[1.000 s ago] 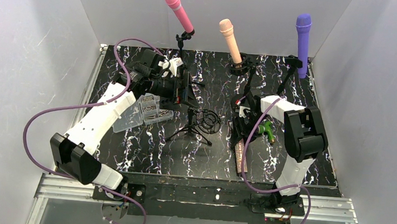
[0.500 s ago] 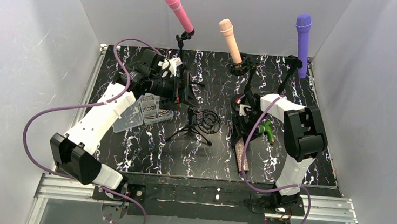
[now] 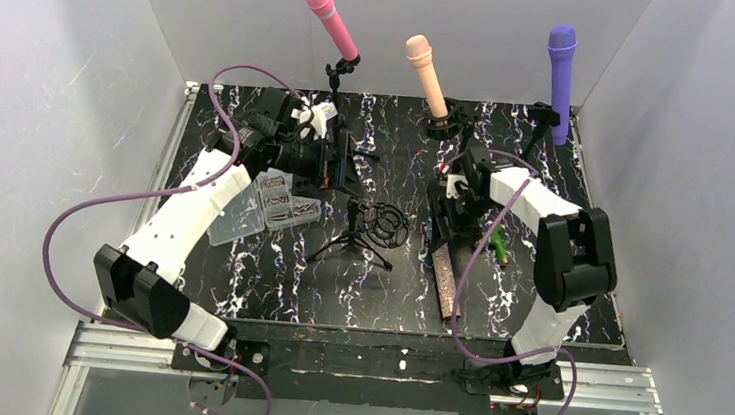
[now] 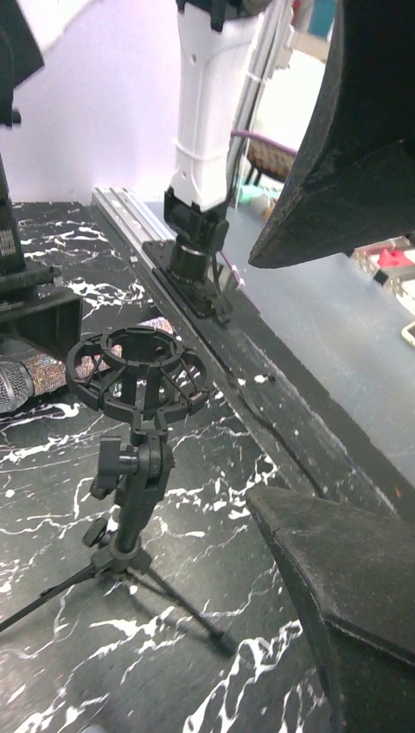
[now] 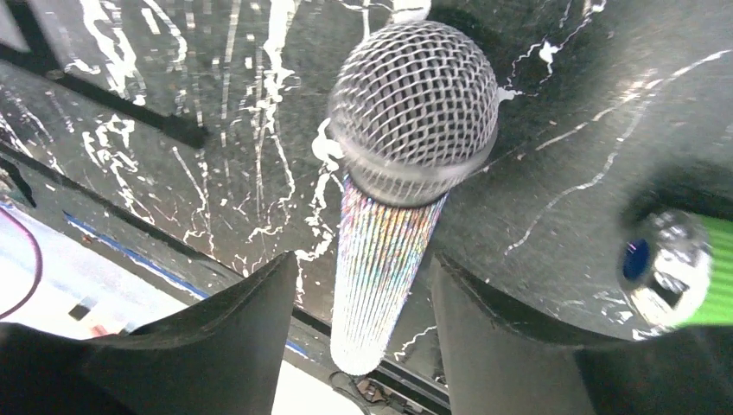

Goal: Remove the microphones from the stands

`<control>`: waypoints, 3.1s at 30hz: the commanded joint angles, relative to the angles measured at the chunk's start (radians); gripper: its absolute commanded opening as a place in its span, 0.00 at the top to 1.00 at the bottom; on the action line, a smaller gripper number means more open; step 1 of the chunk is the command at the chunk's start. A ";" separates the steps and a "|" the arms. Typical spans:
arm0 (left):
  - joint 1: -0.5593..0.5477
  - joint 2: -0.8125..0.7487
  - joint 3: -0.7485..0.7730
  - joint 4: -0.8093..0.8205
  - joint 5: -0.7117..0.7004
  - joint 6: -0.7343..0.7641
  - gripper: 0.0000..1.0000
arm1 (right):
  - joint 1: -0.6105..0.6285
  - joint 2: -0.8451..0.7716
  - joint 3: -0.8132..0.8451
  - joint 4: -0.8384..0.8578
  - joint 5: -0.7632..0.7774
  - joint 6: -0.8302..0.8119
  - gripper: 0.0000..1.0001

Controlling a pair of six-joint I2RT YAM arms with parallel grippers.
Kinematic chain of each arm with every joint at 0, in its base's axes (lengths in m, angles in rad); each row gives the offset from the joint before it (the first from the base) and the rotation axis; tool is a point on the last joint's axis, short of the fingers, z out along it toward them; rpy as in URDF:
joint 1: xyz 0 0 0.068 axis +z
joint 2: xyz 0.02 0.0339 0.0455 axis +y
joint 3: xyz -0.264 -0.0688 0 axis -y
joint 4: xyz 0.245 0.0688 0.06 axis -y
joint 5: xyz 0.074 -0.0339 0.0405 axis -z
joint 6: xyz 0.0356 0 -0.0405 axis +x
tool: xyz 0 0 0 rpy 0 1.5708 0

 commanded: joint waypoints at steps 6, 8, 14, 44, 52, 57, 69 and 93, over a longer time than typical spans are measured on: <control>0.006 0.022 0.028 -0.053 0.143 0.559 0.02 | 0.002 -0.224 0.042 -0.042 0.013 -0.114 0.29; 0.006 0.034 0.029 -0.086 0.182 0.717 0.02 | 0.003 -0.257 0.048 -0.058 -0.002 -0.137 0.29; 0.008 0.102 0.041 -0.163 0.281 1.046 0.02 | 0.003 -0.347 0.064 -0.108 -0.016 -0.198 0.30; -0.018 0.307 -0.005 -0.079 0.312 1.289 0.19 | 0.007 -0.463 -0.021 -0.093 -0.082 -0.213 0.38; -0.020 0.296 -0.014 -0.052 0.304 1.194 0.70 | 0.007 -0.474 -0.044 -0.084 -0.090 -0.217 0.39; -0.020 0.274 0.023 -0.037 0.342 1.076 1.00 | 0.006 -0.498 -0.051 -0.081 -0.078 -0.221 0.39; 0.046 0.102 0.155 -0.114 0.317 0.789 1.00 | 0.006 -0.547 -0.039 -0.088 -0.058 -0.232 0.39; 0.227 -0.038 0.175 -0.087 0.296 0.596 1.00 | 0.005 -0.549 -0.046 -0.041 -0.062 -0.239 0.40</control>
